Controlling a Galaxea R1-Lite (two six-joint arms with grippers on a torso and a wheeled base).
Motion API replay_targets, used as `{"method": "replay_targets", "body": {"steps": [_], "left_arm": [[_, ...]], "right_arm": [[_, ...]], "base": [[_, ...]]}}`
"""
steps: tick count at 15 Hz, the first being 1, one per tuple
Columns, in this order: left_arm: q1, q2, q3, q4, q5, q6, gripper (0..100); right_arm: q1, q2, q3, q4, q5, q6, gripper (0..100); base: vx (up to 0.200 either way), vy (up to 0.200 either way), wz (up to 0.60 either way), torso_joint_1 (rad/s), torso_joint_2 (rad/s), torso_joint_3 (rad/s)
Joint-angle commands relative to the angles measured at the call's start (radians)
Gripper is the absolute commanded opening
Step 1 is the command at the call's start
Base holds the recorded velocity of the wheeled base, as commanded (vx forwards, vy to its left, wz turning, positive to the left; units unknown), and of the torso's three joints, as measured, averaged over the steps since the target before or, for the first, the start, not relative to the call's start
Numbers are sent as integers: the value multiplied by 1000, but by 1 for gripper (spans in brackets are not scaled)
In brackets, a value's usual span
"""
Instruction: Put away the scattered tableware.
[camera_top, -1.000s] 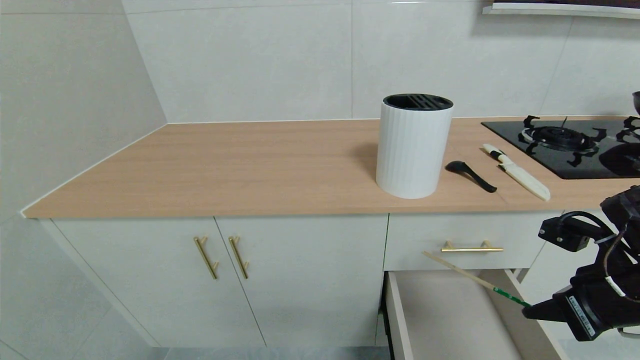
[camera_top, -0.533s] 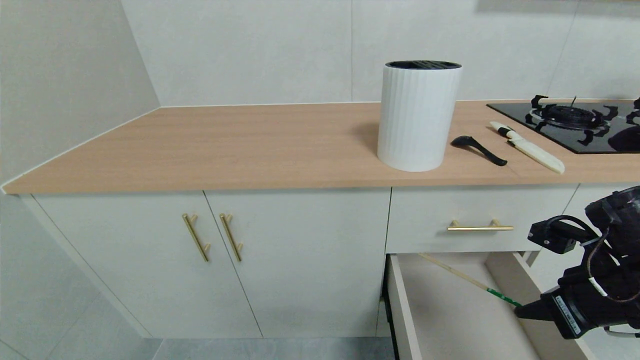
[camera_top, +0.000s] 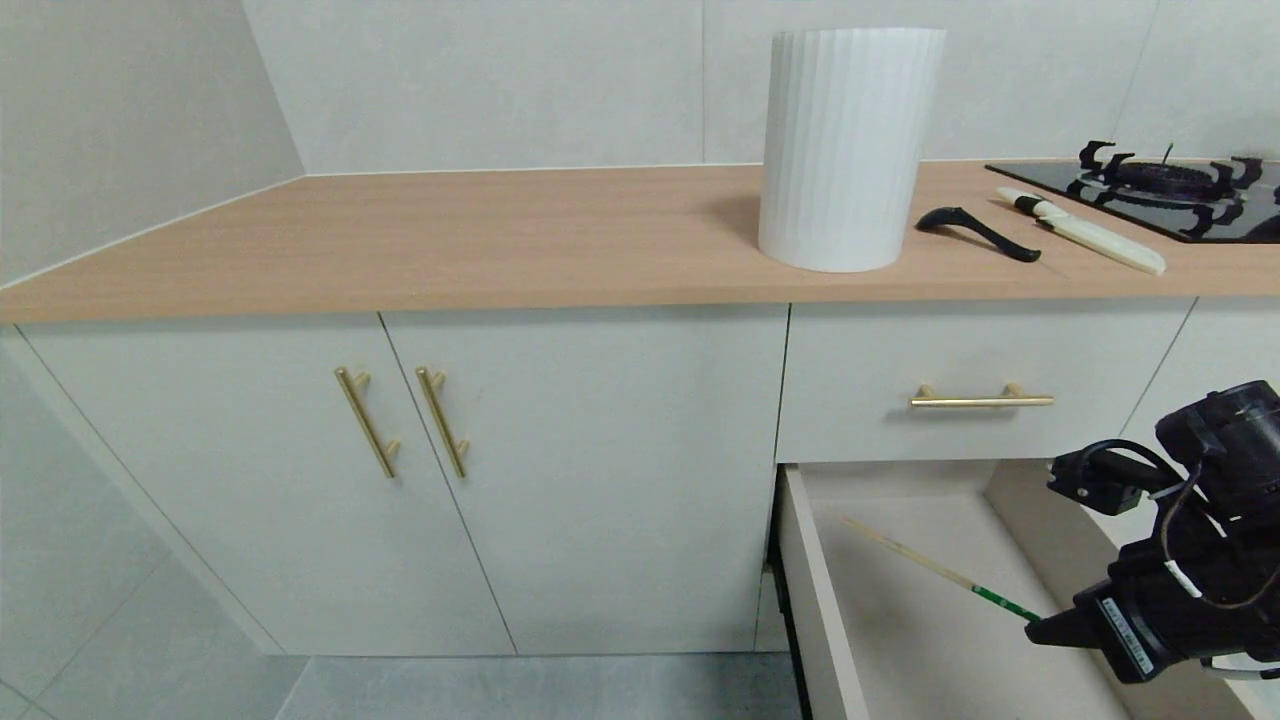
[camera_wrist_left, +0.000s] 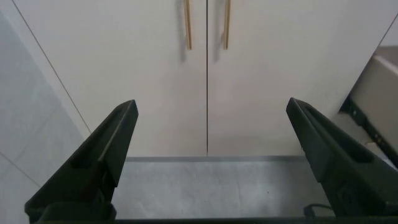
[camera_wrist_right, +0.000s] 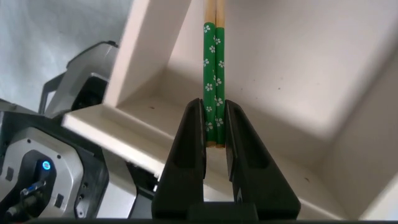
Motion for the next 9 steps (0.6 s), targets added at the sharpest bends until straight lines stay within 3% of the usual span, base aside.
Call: {"method": "replay_targets", "body": {"steps": [1,9], "left_arm": [[0,2,0,0,1,0,100],[0,2,0,0,1,0,100]], "right_arm": [[0,4,-1,-1,0,0,0],[4,22,-4,-2,0,0,0]], "base": [[0,0,0,-41,281,203],[0,0,0,-8,37,23]]}}
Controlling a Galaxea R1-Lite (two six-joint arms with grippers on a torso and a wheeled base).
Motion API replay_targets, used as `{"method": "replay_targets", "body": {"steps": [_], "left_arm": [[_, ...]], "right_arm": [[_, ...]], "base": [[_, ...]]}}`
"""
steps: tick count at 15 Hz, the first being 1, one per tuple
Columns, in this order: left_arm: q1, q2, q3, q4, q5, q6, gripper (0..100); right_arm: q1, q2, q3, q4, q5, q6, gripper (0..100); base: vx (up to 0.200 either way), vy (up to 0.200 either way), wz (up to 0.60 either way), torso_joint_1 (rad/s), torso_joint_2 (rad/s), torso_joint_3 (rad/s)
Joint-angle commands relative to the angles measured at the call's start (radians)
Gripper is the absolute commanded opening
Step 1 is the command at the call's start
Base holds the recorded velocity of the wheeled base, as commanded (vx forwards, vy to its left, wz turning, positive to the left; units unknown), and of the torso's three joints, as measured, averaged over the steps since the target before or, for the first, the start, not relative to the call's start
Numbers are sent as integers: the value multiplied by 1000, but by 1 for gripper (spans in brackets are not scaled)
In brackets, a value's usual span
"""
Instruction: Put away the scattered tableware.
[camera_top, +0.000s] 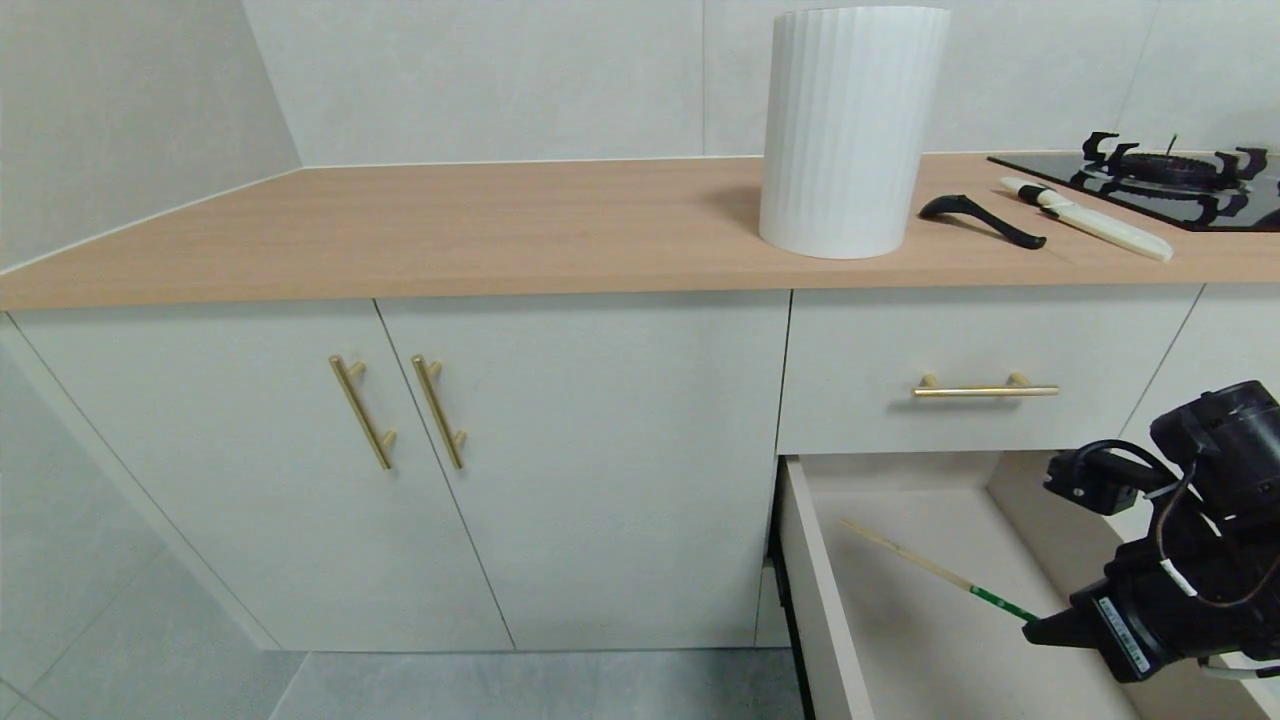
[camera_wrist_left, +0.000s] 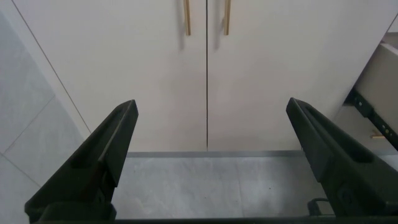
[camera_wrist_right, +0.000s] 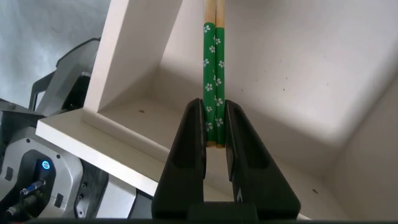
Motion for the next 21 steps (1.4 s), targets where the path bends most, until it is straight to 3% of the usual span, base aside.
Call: {"method": "replay_targets", "body": {"steps": [1,3,6,11,21], "left_arm": [[0,2,0,0,0,0,100],[0,2,0,0,0,0,100],[-1,2,0,0,0,0,100],[0,2,0,0,0,0,100],[0,2,0,0,0,0,100]], "right_arm": [[4,23,-5,-10,-7,1,0],[27,53,-10,-59,-55,26,0],[70,134,-17,-157,-139,184,0],[139,321,-88,-166,-211,373,0],[159,539,-85,-228,-221,377,0]], "base": [[0,0,0,0,0,0],[0,0,0,0,0,0],[0,0,0,0,0,0],[0,0,0,0,0,0],[0,0,0,0,0,0]]}}
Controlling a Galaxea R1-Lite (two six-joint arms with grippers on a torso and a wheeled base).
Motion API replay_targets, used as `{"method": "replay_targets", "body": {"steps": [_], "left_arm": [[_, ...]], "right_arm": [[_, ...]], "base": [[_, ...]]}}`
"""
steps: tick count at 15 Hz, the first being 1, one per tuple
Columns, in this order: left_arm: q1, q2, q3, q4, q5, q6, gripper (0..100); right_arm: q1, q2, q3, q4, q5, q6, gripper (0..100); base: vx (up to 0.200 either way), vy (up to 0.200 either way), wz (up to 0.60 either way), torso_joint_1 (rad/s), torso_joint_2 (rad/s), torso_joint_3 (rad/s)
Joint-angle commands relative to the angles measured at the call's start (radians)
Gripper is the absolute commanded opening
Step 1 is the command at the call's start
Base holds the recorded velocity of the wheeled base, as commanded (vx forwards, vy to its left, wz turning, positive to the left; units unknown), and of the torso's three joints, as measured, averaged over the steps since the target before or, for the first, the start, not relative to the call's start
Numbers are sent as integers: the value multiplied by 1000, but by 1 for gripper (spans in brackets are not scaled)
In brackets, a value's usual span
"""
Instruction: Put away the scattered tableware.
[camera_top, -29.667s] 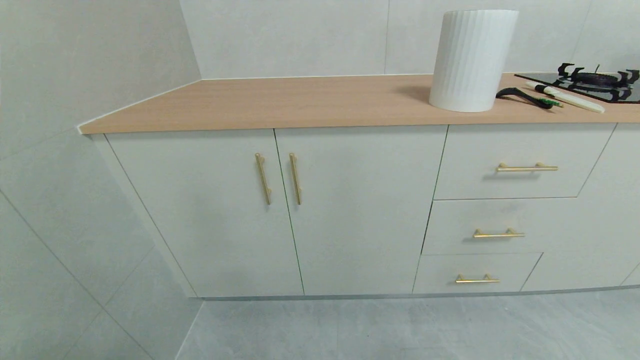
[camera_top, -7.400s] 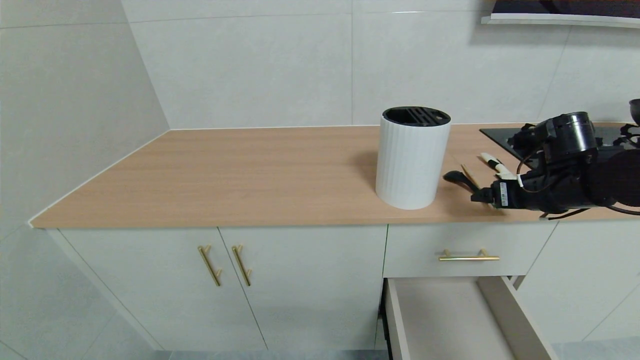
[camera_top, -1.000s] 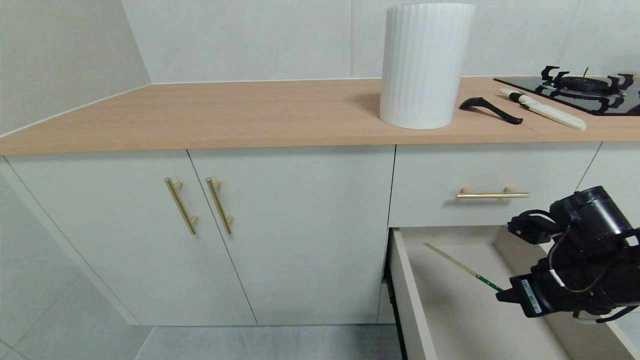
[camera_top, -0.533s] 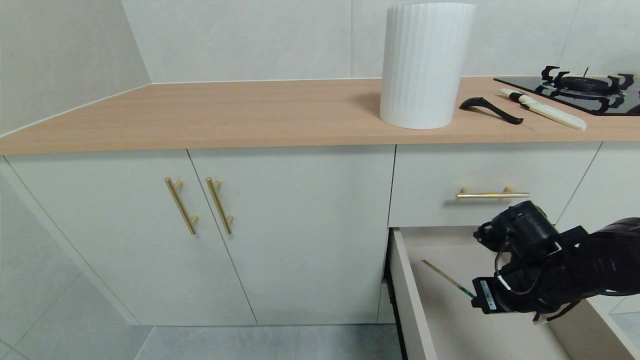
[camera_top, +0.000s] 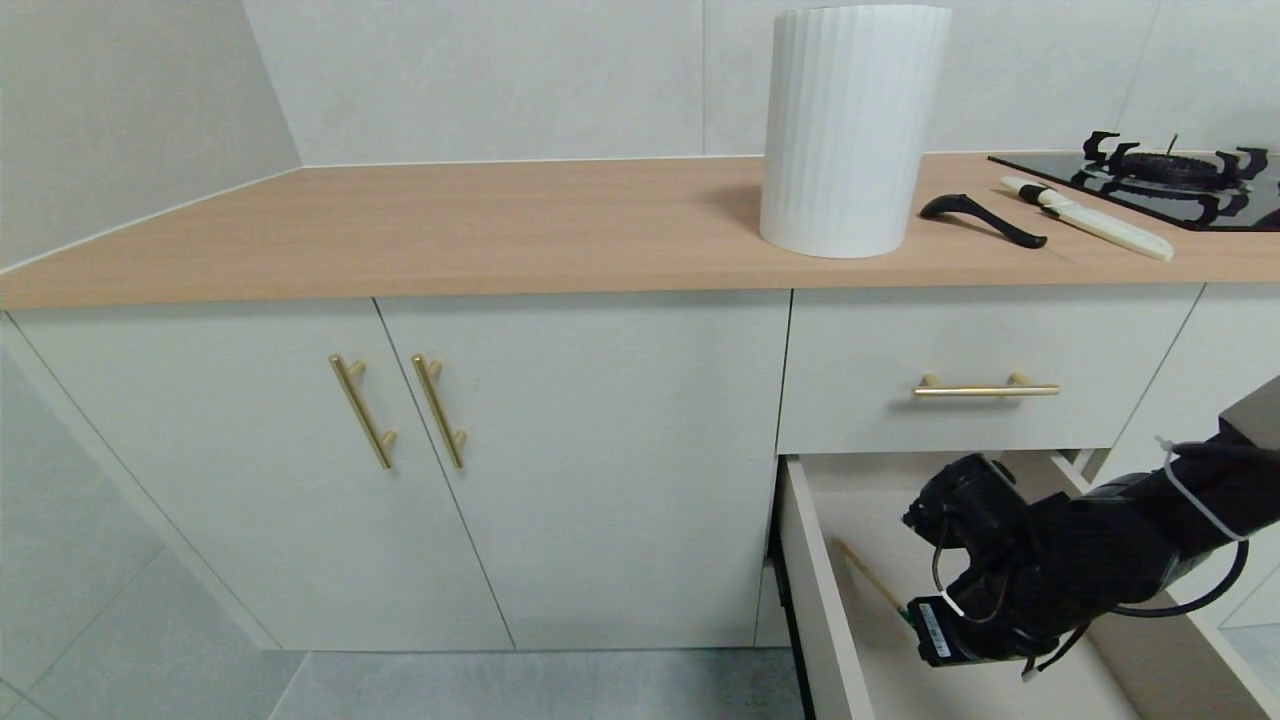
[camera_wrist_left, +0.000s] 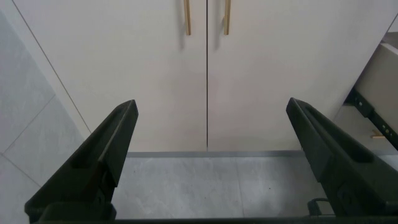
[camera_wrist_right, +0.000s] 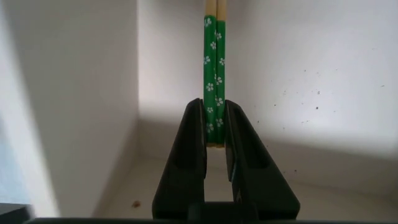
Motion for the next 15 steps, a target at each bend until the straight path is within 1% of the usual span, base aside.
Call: {"method": "replay_targets", "body": {"steps": [1,2,7,15], "left_arm": [[0,2,0,0,1,0,100],[0,2,0,0,1,0,100],[0,2,0,0,1,0,100],[0,2,0,0,1,0,100]], "right_arm": [[1,43,1,-5,-1,0,0],[4,88,7,-43,-17,0,0],[21,180,15,-112,-52,1,0],[13,200,10,-140,-55,17,0]], "base": [[0,0,0,0,0,0],[0,0,0,0,0,0],[0,0,0,0,0,0],[0,0,0,0,0,0]]}}
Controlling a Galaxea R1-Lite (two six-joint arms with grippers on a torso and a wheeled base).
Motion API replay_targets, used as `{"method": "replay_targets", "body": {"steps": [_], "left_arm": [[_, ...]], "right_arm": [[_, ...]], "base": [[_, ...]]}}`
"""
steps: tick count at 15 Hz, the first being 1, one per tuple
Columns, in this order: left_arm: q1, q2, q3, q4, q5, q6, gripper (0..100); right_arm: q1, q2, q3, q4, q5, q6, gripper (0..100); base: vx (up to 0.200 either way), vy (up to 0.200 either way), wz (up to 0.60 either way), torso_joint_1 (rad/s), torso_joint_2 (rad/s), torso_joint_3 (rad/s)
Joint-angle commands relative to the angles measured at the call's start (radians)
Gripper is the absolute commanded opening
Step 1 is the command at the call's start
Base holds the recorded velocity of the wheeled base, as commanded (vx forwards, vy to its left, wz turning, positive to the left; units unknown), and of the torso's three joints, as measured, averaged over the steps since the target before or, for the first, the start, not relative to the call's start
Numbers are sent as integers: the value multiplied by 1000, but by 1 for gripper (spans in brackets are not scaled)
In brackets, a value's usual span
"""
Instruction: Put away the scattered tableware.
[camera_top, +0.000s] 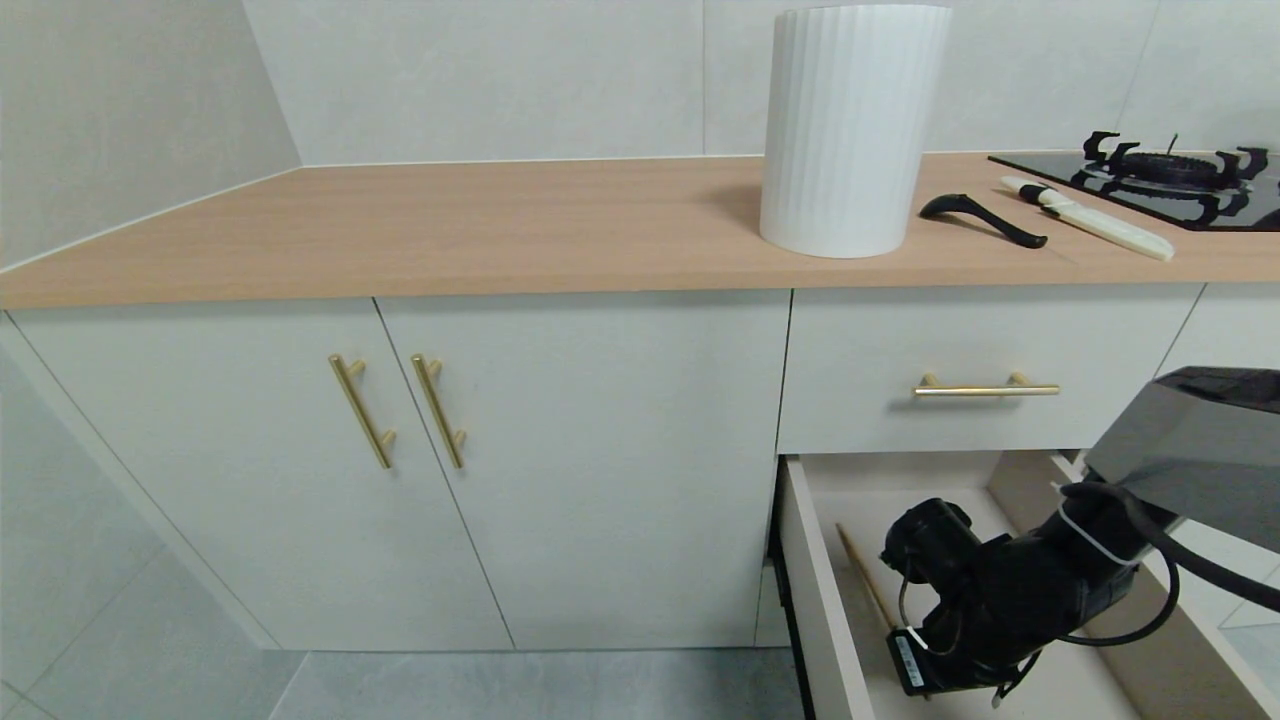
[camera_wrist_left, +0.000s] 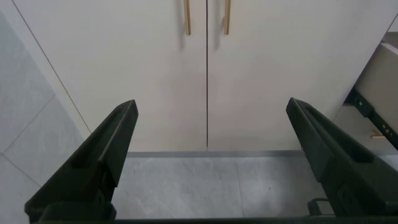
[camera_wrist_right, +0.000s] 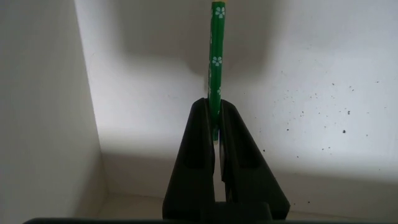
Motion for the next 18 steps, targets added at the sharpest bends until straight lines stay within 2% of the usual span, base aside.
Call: {"method": "replay_targets", "body": {"steps": [1,8,9,16,18], "left_arm": [[1,2,0,0,1,0,100],[1,2,0,0,1,0,100],[1,2,0,0,1,0,100],[1,2,0,0,1,0,100],[-1,2,0,0,1,0,100]], "right_arm": [[0,2,-1,-2,0,0,0],[0,4,2,-20,-9,5,0],[0,4,2,-20,-11,5,100],[0,-10,4,-20,-23,5,100],[0,-50,16,-20,-54,5,100]], "base": [[0,0,0,0,0,0],[0,0,0,0,0,0],[0,0,0,0,0,0],[0,0,0,0,0,0],[0,0,0,0,0,0]]}}
